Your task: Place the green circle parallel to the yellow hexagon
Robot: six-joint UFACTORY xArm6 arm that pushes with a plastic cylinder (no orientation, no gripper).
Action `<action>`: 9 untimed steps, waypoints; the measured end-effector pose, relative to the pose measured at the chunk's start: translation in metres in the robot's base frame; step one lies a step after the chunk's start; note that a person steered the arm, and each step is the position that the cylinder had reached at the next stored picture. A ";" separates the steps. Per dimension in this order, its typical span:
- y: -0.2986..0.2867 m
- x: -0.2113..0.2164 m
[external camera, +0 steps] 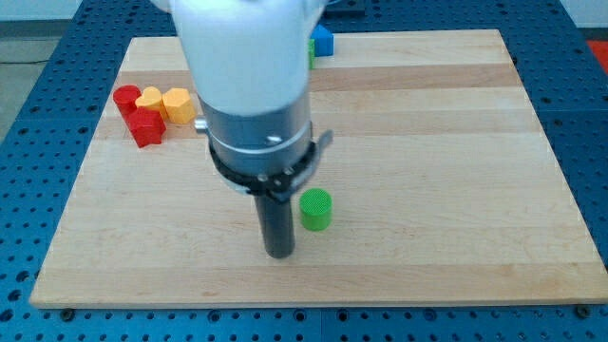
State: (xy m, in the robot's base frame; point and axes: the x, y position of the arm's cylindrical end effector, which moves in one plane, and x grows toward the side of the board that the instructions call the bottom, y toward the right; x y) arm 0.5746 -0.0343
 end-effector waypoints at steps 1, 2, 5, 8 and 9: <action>0.011 -0.021; 0.019 -0.058; 0.096 -0.077; 0.130 -0.100; 0.133 -0.130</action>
State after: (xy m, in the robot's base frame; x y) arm 0.4443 0.0989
